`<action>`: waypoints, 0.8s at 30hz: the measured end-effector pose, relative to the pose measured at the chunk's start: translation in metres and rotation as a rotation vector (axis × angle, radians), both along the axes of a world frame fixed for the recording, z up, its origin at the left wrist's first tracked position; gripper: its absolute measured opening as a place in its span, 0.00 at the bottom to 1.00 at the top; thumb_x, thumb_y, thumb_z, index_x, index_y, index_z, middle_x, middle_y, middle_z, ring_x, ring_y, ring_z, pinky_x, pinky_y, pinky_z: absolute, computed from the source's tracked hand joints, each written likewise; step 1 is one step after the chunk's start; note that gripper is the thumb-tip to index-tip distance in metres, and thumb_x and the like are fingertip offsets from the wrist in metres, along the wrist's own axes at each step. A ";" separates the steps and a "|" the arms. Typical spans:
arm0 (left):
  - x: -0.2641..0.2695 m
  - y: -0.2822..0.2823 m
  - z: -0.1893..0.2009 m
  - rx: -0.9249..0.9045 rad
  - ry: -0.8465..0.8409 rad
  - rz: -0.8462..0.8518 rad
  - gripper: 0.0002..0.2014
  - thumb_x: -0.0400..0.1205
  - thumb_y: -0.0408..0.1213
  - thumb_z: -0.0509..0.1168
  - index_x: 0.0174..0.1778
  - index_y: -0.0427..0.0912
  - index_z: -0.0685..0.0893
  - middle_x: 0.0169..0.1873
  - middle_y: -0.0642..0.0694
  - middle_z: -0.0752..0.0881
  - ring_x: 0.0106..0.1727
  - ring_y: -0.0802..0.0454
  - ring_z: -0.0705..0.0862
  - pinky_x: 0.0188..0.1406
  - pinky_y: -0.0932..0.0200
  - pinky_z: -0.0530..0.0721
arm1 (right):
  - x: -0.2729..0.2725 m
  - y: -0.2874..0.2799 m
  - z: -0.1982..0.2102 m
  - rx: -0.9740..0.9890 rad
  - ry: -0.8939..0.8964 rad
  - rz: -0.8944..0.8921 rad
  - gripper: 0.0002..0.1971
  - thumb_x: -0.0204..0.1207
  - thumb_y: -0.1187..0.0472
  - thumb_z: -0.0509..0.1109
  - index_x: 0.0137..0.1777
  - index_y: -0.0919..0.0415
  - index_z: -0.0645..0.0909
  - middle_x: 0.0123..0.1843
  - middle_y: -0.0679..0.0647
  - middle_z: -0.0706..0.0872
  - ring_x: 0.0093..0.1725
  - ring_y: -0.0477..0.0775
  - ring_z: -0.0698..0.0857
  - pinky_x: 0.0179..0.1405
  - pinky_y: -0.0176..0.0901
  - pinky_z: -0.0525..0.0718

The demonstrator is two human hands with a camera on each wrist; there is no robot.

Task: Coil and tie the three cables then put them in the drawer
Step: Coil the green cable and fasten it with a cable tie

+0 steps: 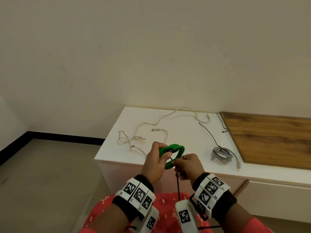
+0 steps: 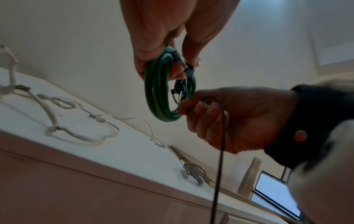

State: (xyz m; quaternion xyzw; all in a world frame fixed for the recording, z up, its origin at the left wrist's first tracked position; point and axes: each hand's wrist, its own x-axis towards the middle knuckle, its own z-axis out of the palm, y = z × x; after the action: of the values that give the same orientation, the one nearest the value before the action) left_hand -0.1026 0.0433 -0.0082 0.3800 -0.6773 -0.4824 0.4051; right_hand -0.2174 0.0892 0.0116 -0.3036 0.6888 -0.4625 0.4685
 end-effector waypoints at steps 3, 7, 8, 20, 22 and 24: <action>-0.002 0.003 -0.002 -0.025 -0.039 -0.024 0.07 0.81 0.30 0.61 0.51 0.43 0.71 0.40 0.56 0.79 0.41 0.61 0.79 0.38 0.70 0.75 | 0.003 -0.001 0.000 -0.009 -0.036 -0.029 0.14 0.71 0.75 0.65 0.24 0.68 0.73 0.18 0.58 0.76 0.10 0.48 0.72 0.13 0.28 0.64; -0.002 0.005 -0.004 -0.015 -0.039 -0.037 0.07 0.81 0.30 0.60 0.52 0.42 0.71 0.41 0.54 0.80 0.45 0.55 0.80 0.44 0.63 0.78 | 0.008 0.001 0.000 -0.070 -0.175 -0.118 0.13 0.73 0.75 0.64 0.28 0.66 0.73 0.20 0.56 0.73 0.12 0.45 0.71 0.13 0.28 0.64; -0.002 0.006 -0.004 -0.007 -0.033 -0.034 0.07 0.81 0.30 0.60 0.53 0.41 0.71 0.42 0.54 0.80 0.45 0.55 0.80 0.43 0.64 0.79 | 0.009 0.001 0.001 -0.075 -0.215 -0.119 0.12 0.74 0.74 0.63 0.30 0.66 0.74 0.22 0.56 0.74 0.15 0.46 0.73 0.15 0.30 0.67; 0.008 -0.004 -0.004 0.017 -0.005 0.013 0.10 0.81 0.30 0.60 0.56 0.46 0.70 0.47 0.48 0.82 0.49 0.54 0.82 0.45 0.69 0.82 | 0.018 0.007 0.008 -0.087 -0.611 0.066 0.07 0.74 0.74 0.64 0.47 0.65 0.80 0.35 0.57 0.84 0.27 0.48 0.87 0.29 0.38 0.84; 0.010 -0.006 -0.004 0.016 -0.007 0.016 0.10 0.81 0.30 0.60 0.55 0.46 0.71 0.48 0.47 0.81 0.47 0.56 0.81 0.39 0.75 0.81 | 0.021 0.008 0.007 -0.110 -0.548 0.067 0.10 0.72 0.77 0.65 0.49 0.65 0.80 0.32 0.57 0.84 0.25 0.47 0.86 0.28 0.38 0.82; 0.011 -0.006 -0.005 0.029 -0.007 0.008 0.10 0.81 0.30 0.60 0.55 0.46 0.70 0.49 0.46 0.81 0.49 0.54 0.82 0.41 0.70 0.82 | 0.023 0.008 0.004 -0.128 -0.459 0.026 0.10 0.71 0.79 0.64 0.45 0.66 0.82 0.28 0.57 0.82 0.24 0.49 0.82 0.25 0.37 0.80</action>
State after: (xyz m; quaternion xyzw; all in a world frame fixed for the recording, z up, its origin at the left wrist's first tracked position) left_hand -0.0920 0.0375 -0.0129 0.3904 -0.6701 -0.4893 0.3990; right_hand -0.1943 0.0973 0.0160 -0.2282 0.5295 -0.5562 0.5986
